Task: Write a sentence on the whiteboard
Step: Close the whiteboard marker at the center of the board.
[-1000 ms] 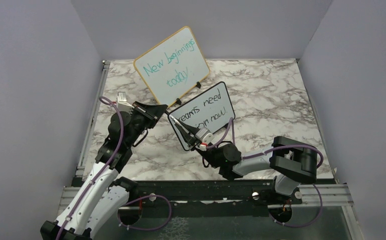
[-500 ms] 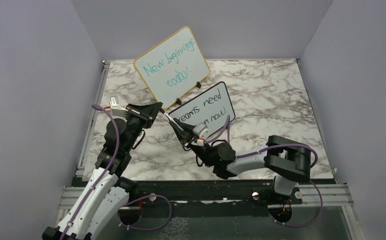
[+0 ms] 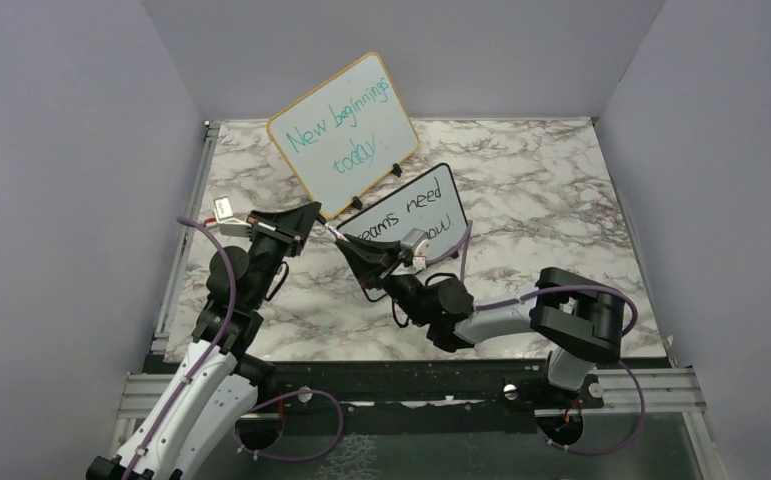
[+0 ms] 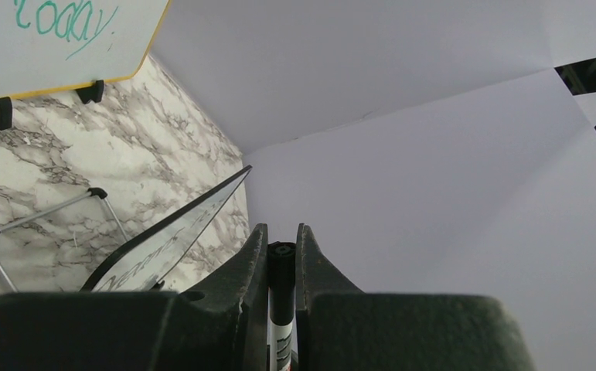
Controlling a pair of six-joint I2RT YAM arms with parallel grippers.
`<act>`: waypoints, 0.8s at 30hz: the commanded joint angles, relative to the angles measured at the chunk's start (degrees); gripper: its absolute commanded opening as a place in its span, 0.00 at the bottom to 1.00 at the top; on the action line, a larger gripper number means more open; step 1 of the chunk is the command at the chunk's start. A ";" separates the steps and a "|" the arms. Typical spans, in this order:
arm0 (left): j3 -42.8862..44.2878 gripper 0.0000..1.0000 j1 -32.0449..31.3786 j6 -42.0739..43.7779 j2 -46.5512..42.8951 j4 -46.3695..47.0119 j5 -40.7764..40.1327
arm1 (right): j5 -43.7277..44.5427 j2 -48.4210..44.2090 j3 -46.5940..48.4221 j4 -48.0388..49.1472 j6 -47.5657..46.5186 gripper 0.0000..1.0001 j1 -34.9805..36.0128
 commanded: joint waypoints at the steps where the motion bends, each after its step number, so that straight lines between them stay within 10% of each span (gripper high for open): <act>1: -0.12 0.00 -4.30 0.06 -2.90 -5.27 10.84 | 1.62 -3.63 0.22 3.61 -1.70 0.00 -2.41; 17: 9.35 0.91 -4.30 32.14 -8.46 -29.80 -12.22 | 19.79 -28.06 -7.73 -37.53 -9.27 0.00 -9.89; 24: 10.28 0.99 -4.30 46.34 -10.99 -33.59 -14.33 | 22.45 -39.49 -9.46 -66.28 7.17 0.00 -25.40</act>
